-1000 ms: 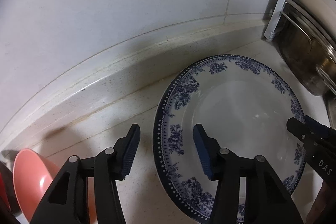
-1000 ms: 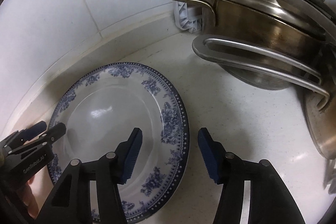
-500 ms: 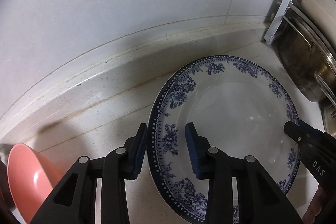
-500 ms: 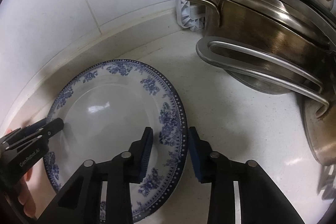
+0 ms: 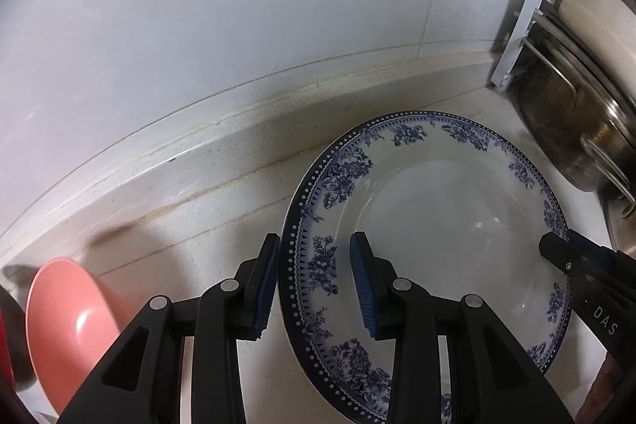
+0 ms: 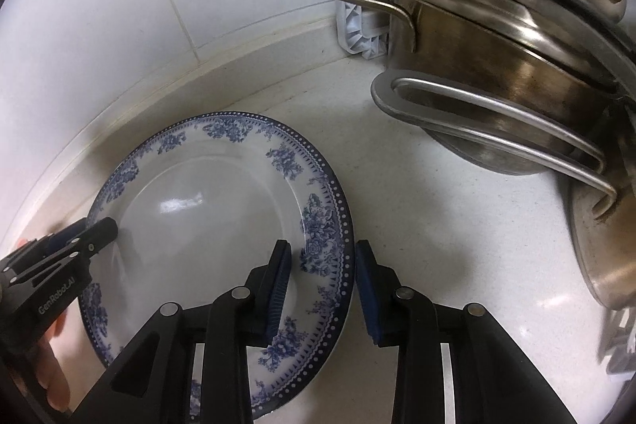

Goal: Organize plates and bowls
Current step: 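Lift the small plate with both tools and carry it over the plate stack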

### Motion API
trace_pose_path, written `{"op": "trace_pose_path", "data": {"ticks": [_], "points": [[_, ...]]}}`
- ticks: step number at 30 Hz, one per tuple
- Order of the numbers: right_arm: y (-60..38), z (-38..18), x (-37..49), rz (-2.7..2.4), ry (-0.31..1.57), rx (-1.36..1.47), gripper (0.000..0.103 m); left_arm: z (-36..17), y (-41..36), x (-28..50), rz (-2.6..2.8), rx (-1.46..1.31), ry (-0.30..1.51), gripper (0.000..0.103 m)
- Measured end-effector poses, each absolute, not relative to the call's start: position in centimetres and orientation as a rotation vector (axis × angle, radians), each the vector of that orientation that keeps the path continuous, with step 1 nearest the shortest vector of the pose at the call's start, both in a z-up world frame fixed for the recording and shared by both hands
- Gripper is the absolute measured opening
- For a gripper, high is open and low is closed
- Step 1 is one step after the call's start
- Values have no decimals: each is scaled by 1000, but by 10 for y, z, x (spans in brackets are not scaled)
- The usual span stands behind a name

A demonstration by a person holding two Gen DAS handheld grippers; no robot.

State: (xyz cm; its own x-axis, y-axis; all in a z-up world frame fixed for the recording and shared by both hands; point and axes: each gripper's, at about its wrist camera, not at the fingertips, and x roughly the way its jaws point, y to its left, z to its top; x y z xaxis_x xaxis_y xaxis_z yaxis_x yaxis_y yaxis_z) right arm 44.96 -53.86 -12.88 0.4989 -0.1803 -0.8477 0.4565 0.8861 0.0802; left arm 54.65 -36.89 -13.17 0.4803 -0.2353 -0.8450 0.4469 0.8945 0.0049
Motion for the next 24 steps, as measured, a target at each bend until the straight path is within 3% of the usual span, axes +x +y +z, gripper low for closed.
{"op": "trace_pose_path", "data": {"ticks": [24], "points": [[-474, -65, 378, -367, 909, 233, 34, -56, -277, 453, -400, 186, 893, 36]]}}
